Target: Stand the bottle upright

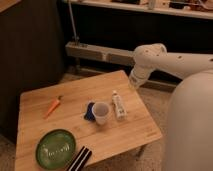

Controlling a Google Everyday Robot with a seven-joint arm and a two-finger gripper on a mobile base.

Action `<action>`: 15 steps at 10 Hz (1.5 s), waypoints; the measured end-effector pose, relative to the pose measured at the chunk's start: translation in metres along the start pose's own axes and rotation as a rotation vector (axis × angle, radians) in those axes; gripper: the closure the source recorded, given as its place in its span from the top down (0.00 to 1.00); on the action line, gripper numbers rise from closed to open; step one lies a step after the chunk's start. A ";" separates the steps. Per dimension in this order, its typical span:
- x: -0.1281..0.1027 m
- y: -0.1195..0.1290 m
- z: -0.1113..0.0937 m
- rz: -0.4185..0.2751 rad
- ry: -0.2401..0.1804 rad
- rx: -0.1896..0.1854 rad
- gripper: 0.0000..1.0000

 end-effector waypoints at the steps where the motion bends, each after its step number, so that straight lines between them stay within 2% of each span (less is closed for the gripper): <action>1: 0.000 0.000 0.000 0.000 0.000 0.000 0.03; 11: -0.002 -0.001 -0.001 0.002 0.000 0.002 0.03; 13: -0.021 -0.010 -0.009 0.031 0.005 0.013 0.01; 14: -0.038 -0.016 -0.015 0.044 -0.007 0.007 0.04; 15: -0.062 -0.028 -0.023 0.053 -0.027 0.001 0.15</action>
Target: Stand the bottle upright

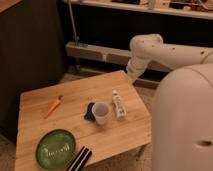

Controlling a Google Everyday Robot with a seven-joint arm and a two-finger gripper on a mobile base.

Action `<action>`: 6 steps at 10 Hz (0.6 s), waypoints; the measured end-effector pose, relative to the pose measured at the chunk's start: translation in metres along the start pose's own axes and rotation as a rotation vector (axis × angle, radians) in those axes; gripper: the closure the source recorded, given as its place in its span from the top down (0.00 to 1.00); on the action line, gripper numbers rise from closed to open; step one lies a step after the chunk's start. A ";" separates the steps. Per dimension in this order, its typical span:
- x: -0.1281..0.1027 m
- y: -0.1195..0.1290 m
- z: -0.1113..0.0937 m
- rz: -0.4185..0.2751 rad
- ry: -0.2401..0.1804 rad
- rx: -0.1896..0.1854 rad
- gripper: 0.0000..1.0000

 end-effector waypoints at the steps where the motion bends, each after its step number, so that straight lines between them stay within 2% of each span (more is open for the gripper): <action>1: -0.010 -0.007 -0.003 0.005 -0.015 -0.006 0.23; 2: -0.017 -0.012 -0.005 0.015 -0.032 -0.018 0.34; 4: -0.027 -0.008 -0.002 0.027 -0.066 -0.055 0.52; 5: -0.023 0.009 0.002 0.033 -0.084 -0.082 0.71; 6: -0.013 0.030 0.010 0.040 -0.101 -0.094 0.80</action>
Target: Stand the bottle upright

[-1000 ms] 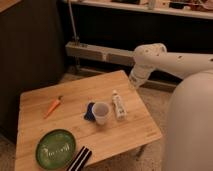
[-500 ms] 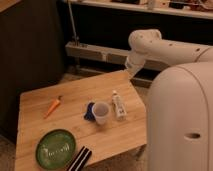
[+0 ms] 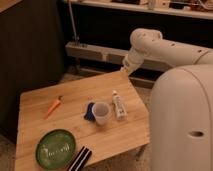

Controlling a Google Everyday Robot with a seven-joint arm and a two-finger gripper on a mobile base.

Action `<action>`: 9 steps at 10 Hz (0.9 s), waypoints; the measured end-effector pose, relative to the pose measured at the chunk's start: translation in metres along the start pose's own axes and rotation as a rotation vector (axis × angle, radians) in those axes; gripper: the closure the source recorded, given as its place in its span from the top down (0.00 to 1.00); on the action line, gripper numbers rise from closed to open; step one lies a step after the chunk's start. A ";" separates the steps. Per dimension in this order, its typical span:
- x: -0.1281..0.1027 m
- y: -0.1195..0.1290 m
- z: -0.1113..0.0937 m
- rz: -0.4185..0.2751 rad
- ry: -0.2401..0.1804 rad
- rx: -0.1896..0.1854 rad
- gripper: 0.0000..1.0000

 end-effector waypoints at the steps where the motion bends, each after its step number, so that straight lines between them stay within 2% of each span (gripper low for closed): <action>1: 0.007 0.012 0.009 0.003 -0.019 0.011 0.80; 2: 0.011 0.017 0.016 0.004 -0.038 0.035 0.80; 3: 0.016 0.025 0.028 0.005 -0.114 0.085 0.80; 5: 0.024 0.031 0.033 -0.001 -0.199 0.128 0.80; 7: 0.027 0.048 0.037 -0.019 -0.283 0.141 0.80; 9: 0.031 0.052 0.037 -0.024 -0.312 0.145 0.80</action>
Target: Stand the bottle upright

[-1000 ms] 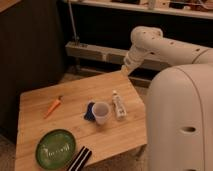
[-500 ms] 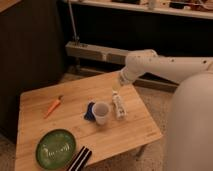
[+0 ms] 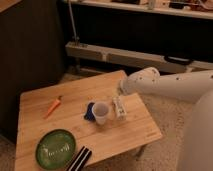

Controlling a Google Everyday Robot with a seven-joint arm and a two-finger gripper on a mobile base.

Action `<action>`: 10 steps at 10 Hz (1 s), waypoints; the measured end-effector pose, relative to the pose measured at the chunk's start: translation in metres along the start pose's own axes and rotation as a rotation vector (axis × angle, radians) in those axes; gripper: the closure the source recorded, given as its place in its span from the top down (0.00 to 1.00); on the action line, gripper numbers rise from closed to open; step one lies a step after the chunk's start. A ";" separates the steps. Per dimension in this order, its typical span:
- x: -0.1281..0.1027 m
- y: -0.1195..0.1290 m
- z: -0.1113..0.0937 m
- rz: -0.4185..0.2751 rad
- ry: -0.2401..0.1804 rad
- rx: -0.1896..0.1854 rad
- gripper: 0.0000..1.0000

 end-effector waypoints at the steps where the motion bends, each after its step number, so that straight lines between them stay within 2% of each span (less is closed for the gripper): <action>1: -0.002 -0.001 0.002 -0.002 0.014 -0.001 0.80; 3: -0.019 -0.012 0.007 -0.018 0.088 0.013 0.80; 4: -0.039 -0.024 0.010 -0.037 0.145 0.029 0.80; 6: -0.055 -0.043 0.015 -0.044 0.258 0.042 0.80; 7: -0.062 -0.046 0.024 -0.054 0.323 0.036 0.80; 9: -0.052 -0.049 0.032 -0.071 0.398 0.038 0.80; 10: -0.046 -0.041 0.035 -0.076 0.430 0.031 0.80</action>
